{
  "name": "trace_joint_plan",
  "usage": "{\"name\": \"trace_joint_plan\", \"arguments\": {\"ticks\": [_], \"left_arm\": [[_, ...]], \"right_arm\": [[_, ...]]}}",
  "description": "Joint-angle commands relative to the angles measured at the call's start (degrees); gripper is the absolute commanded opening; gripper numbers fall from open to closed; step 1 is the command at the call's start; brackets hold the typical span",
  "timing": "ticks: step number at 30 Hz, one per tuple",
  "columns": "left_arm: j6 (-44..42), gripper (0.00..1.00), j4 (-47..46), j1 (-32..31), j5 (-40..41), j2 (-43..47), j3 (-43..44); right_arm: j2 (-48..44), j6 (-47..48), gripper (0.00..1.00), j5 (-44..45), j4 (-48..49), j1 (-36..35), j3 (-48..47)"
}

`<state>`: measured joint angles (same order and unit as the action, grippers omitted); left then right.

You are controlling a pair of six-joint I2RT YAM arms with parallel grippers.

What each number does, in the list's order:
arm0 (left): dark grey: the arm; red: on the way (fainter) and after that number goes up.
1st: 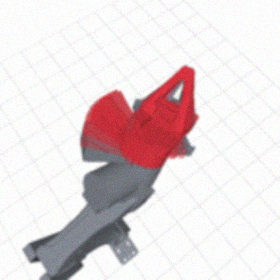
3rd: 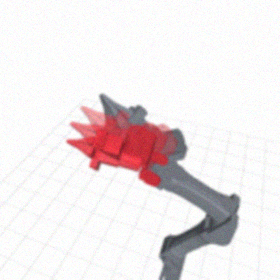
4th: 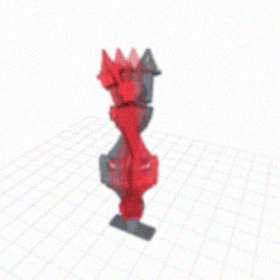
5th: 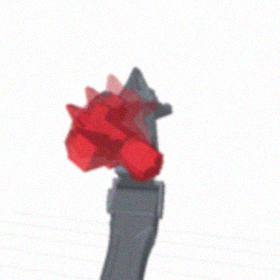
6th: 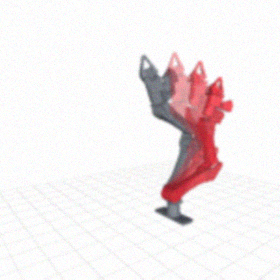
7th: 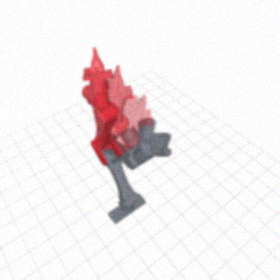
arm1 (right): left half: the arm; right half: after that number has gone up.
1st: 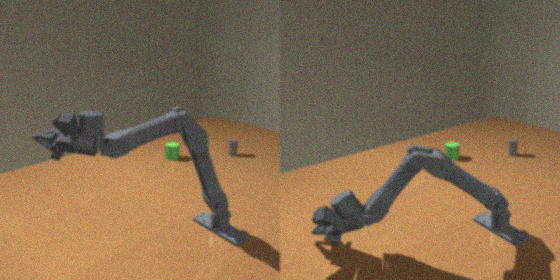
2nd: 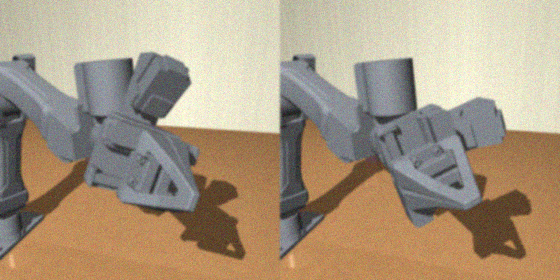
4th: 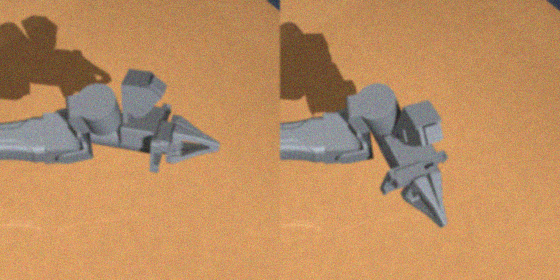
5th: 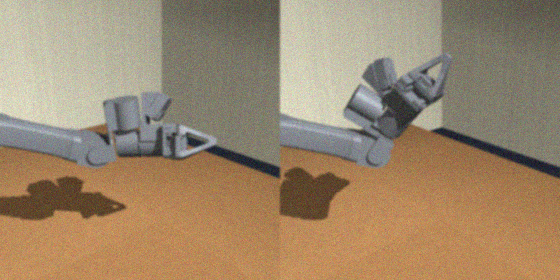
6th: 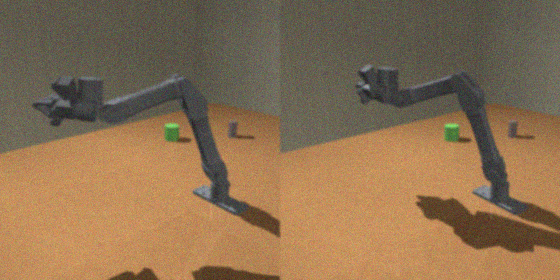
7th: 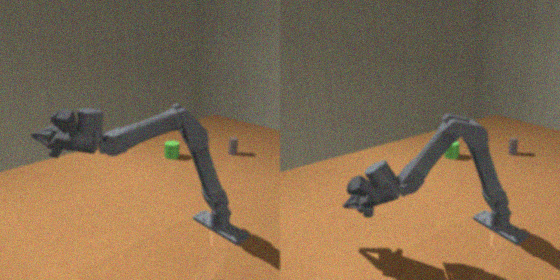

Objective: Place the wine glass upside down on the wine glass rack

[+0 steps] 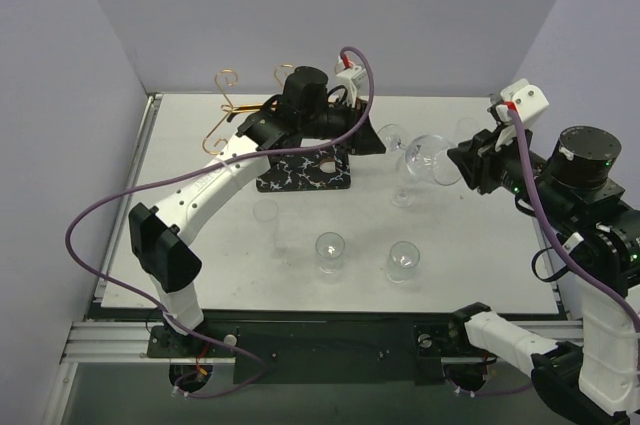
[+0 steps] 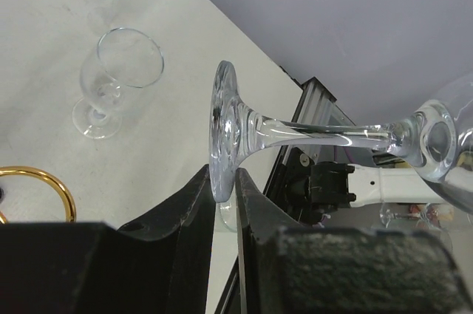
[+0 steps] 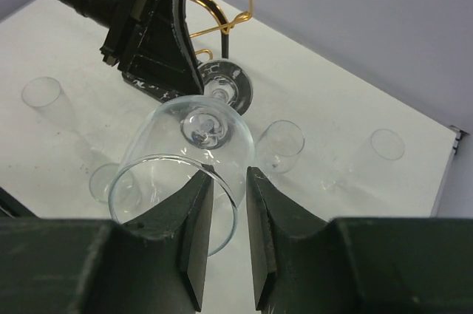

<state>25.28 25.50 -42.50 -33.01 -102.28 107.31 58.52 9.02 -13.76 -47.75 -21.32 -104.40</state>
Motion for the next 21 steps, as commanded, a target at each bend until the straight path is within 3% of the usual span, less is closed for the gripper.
{"name": "trace_joint_plan", "arguments": {"ticks": [1, 11, 15, 21], "left_arm": [[-0.8, 0.00, -3.1, -0.2, 0.2, 2.2, 3.2], [-1.5, 0.00, -1.0, 0.0, 3.1, 2.8, 4.1], [-0.6, 0.00, -1.1, 1.3, 2.2, 3.4, 4.2], [-0.1, 0.00, -1.4, 2.9, 0.9, 5.0, 2.8]], "right_arm": [[0.0, -1.8, 0.23, -7.3, 4.1, 0.8, 1.8], [0.4, -2.4, 0.29, -9.3, 4.2, 1.3, 2.4], [0.4, -2.0, 0.35, -8.0, 4.1, 1.3, 2.2], [1.3, -1.4, 0.36, -5.1, 3.9, 1.4, 0.9]]}}
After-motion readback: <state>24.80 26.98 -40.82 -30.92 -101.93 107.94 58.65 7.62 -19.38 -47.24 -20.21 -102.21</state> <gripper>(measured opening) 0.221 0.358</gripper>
